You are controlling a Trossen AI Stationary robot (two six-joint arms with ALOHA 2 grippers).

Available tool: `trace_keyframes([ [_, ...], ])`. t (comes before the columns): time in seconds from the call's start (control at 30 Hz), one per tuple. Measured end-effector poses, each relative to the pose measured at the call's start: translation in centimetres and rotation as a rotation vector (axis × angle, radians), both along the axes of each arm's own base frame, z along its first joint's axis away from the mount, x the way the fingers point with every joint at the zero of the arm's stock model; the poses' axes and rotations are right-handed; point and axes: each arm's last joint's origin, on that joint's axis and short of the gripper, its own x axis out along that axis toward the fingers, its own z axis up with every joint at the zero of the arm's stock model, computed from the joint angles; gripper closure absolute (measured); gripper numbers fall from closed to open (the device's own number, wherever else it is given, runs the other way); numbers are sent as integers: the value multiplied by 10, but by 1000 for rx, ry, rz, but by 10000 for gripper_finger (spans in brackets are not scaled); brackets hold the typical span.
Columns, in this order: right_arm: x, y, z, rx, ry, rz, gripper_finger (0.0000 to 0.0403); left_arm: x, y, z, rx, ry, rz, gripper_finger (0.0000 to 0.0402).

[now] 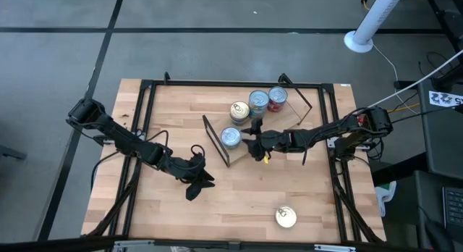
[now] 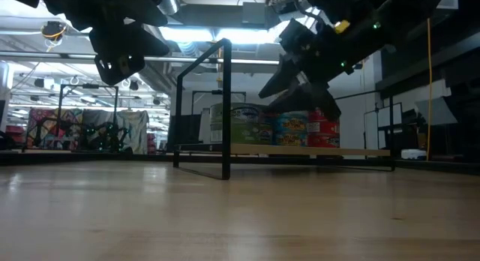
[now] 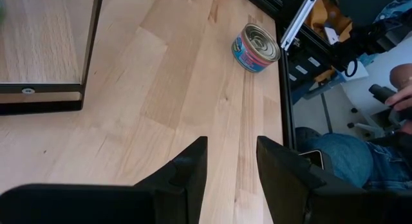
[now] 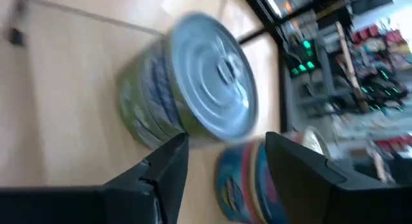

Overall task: Stack canned seafood by type on shelf
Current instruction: Stack the green tuna can on top of the green tuna can on the shelf, then stack the blue tuna can on top of the blue tuna can on the shelf

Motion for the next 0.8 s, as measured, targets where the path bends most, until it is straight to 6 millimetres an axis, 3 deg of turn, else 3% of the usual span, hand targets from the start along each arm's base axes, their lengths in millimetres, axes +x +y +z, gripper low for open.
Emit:
trace_keyframes([
  [0.3, -2, 9, 5, -128, -7, -177, 196, 0, 0, 0, 0, 0, 0, 274],
  [0.53, -3, 50, 18, -211, 75, -122, 196, 3, -2, 7, -19, -77, -7, 274],
  [0.8, -14, 101, 41, -340, 124, -70, 196, 18, -7, 23, 66, -343, -25, 274],
])
